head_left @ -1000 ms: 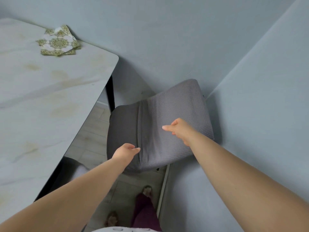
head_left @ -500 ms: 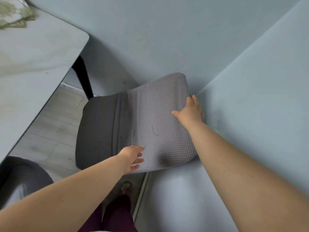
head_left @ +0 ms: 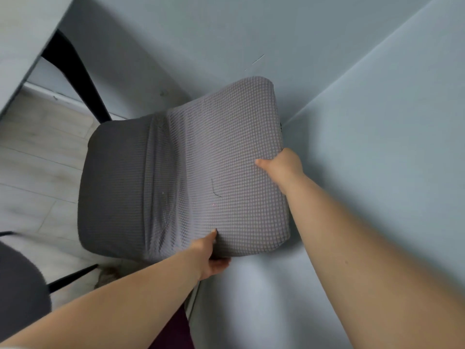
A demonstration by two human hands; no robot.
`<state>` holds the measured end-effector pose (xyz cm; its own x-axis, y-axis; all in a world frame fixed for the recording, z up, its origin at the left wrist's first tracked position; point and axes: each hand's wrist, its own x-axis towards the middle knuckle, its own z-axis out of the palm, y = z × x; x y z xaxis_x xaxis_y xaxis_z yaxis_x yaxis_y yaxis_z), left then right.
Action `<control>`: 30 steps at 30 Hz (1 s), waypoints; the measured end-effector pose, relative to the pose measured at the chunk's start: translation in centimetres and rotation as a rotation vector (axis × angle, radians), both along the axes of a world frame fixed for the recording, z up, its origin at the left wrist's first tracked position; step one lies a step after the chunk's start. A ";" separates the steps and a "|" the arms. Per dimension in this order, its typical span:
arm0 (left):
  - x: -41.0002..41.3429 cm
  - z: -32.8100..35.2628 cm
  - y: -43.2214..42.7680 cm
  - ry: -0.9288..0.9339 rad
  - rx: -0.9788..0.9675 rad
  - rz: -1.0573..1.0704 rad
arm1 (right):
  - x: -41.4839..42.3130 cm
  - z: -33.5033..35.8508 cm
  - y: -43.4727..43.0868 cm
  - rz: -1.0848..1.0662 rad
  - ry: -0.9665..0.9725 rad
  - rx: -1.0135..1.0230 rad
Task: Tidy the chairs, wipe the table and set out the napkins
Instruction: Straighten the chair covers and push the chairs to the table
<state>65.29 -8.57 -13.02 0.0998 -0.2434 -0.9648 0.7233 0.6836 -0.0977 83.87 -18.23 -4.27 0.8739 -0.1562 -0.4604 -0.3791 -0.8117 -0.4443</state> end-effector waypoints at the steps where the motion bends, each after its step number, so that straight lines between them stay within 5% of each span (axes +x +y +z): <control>1: 0.2 -0.3 -0.5 0.017 0.004 0.079 | 0.2 -0.2 -0.2 -0.036 0.010 0.033; 6: 1.1 -1.8 -2.2 0.057 0.002 0.293 | 0.9 -0.9 -1.0 -0.244 0.133 0.299; 17: 0.6 -2.4 -2.9 0.113 0.035 0.373 | 1.8 -0.7 -0.9 -0.283 0.216 0.325; 30: -1.3 2.3 3.3 0.004 -0.089 0.523 | 2.0 3.0 4.8 -0.126 0.232 0.510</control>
<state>63.96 -5.30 -10.76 0.2259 -0.2430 -0.9434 0.2872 0.9419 -0.1739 85.86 -13.40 -1.29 0.7301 0.0401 -0.6822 -0.5931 -0.4588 -0.6617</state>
